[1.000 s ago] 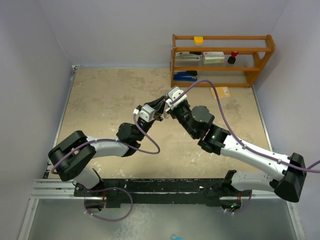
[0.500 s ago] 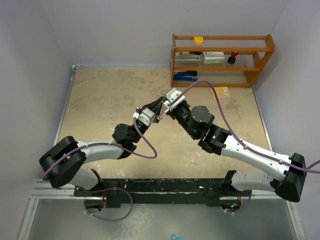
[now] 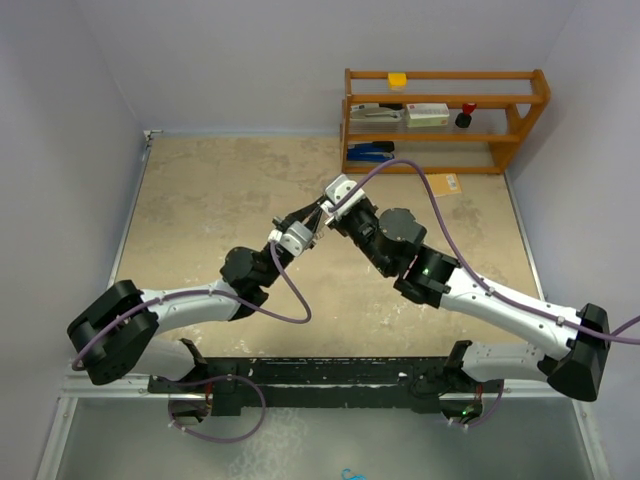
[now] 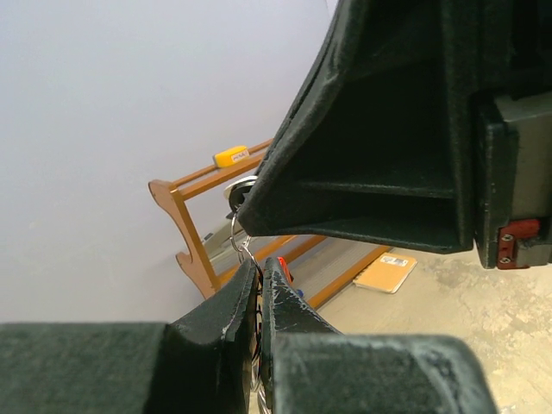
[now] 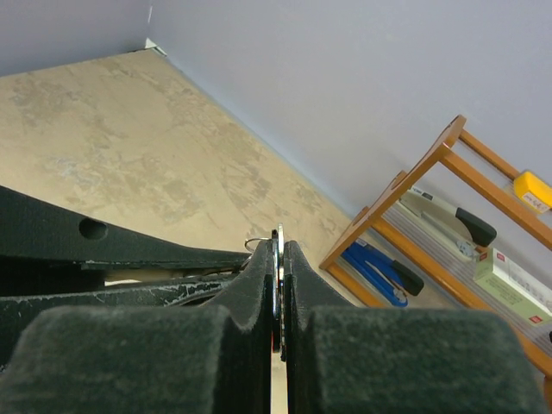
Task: Remove the keys from the keyring
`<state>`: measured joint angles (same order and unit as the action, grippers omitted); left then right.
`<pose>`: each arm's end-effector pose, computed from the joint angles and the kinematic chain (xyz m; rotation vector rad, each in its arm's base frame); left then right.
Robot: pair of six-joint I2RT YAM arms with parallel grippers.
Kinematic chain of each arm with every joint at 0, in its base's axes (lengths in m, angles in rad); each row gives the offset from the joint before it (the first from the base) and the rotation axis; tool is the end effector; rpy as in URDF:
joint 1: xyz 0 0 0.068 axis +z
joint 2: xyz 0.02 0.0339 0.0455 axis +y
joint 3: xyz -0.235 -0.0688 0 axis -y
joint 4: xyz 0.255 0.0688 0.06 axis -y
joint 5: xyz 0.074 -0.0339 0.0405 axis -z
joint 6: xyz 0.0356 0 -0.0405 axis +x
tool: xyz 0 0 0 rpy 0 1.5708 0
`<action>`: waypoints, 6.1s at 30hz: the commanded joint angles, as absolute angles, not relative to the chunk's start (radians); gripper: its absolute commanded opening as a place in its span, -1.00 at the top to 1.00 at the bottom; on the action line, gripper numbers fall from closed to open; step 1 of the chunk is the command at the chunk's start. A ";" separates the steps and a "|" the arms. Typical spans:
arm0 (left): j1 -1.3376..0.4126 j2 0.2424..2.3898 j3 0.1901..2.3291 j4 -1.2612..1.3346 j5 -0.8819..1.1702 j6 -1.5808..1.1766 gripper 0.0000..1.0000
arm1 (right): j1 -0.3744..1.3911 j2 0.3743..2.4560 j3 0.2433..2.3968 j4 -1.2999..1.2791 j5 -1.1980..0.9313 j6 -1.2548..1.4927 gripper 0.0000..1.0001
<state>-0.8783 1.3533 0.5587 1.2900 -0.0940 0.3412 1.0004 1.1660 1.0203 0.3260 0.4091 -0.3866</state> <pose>0.1858 -0.2188 0.2551 0.5507 0.9376 -0.4332 0.1703 0.2393 0.3710 -0.6127 1.2691 0.2248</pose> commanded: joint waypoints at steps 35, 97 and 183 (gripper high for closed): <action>-0.871 1.390 0.643 1.060 -0.137 0.391 1.00 | 1.008 1.168 1.312 0.166 0.347 -0.439 1.00; -0.871 1.261 0.623 0.954 0.136 0.352 1.00 | 1.010 1.208 1.279 0.419 0.385 -0.719 1.00; -0.870 1.338 0.863 0.545 0.093 0.427 1.00 | 1.011 1.065 1.340 0.149 0.231 -0.786 1.00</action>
<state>-0.8803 1.2938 0.8463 0.7792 0.0864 0.4305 0.9943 1.1122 1.2488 -0.0612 0.3214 -0.7319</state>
